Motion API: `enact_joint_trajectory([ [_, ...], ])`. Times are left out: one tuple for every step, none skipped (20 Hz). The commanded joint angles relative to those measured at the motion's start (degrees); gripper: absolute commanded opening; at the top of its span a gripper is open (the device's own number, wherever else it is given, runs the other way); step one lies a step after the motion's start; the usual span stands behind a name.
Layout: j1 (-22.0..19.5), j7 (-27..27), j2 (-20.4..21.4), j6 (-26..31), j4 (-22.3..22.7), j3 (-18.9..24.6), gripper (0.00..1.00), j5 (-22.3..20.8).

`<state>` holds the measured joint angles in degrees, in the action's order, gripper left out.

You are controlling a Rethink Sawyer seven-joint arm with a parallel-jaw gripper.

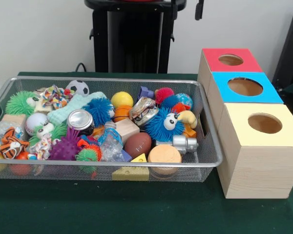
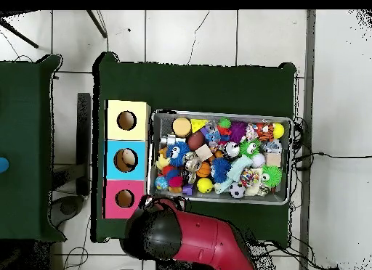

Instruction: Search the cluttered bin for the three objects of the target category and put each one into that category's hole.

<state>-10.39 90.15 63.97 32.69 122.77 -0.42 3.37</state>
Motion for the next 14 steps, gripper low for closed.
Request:
enact_joint_trajectory([
  [-2.9,5.6,-4.5,-2.8,-2.0,4.6,1.00,1.8],
  [-3.6,5.2,-5.1,-3.3,-1.8,5.1,1.00,2.1],
  [-4.2,4.8,-5.6,-3.8,-1.7,5.5,1.00,2.3],
  [-4.5,4.5,-5.8,-4.1,-1.6,5.8,1.00,2.4],
  [-4.8,4.5,-6.1,-4.4,-1.5,6.1,1.00,2.4],
  [-5.0,4.5,-6.2,-4.6,-1.3,6.2,1.00,2.4],
  [-5.0,4.6,-6.1,-4.8,-1.3,6.2,1.00,2.3],
  [-5.0,4.8,-6.0,-4.9,-1.3,6.2,1.00,2.1],
  [-5.1,4.7,-6.0,-5.1,-1.2,6.3,1.00,1.9],
  [-5.4,4.6,-6.2,-5.4,-1.1,6.5,1.00,1.9],
  [-5.9,4.4,-6.6,-6.3,-0.9,6.8,1.00,1.8],
  [-6.4,4.2,-7.2,-7.2,-1.0,7.0,1.00,1.6],
  [-7.1,4.1,-8.1,-8.0,-1.2,7.2,1.00,1.4],
  [-7.9,3.7,-9.2,-9.2,-1.5,7.6,1.00,1.1],
])
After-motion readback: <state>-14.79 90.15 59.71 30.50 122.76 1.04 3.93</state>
